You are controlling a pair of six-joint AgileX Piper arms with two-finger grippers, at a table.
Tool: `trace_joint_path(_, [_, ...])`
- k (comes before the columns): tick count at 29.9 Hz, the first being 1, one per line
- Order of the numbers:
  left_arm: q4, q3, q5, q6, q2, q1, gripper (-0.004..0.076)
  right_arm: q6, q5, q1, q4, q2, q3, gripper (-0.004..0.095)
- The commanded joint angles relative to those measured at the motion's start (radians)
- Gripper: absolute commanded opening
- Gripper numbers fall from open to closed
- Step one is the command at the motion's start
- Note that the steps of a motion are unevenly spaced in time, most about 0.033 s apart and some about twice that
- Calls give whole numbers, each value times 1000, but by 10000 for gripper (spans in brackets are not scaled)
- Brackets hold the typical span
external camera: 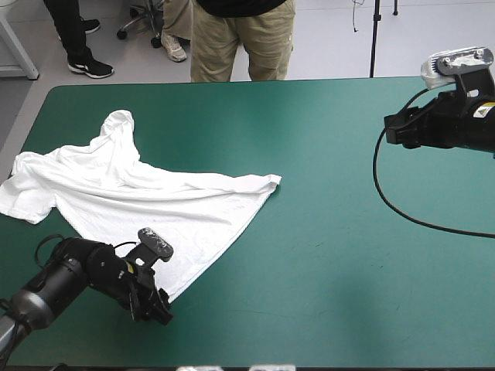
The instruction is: Fold the cloth
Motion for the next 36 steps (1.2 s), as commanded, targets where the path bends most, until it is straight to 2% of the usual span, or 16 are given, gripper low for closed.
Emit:
trace_joint_path(1, [-10, -24, -43, -27, 58, -5, 420, -2, -60, -6, 29, -25, -22, 553])
trace_joint_path(9, [-8, -24, -35, -30, 198, -5, 419, -2, -62, -6, 30, -23, -22, 553])
trace_joint_path(11, [-4, -18, -35, -35, 219, -5, 388, -2, -62, -6, 30, -23, -22, 553])
trace_joint_path(12, [5, -14, -44, -46, 223, -5, 363, -2, -62, -6, 32, -23, -22, 553])
trace_joint_path(20, [14, 73, -99, -112, 232, -5, -8, -4, -54, -4, 47, 11, -22, 553])
trace_joint_path(23, [19, 84, -102, -116, 232, -5, -9, -46, -32, -2, 96, 36, -22, 553])
trace_joint_path(26, [17, 84, -100, -117, 230, -5, -9, -71, -20, 45, 114, 76, -22, 553])
trace_joint_path(32, [19, 84, -102, -124, 230, -5, -9, -93, -42, 232, -5, 244, -22, 553])
trace_joint_path(36, [18, 84, -90, -109, 230, -5, -9, -235, -105, 320, -21, 378, -22, 553])
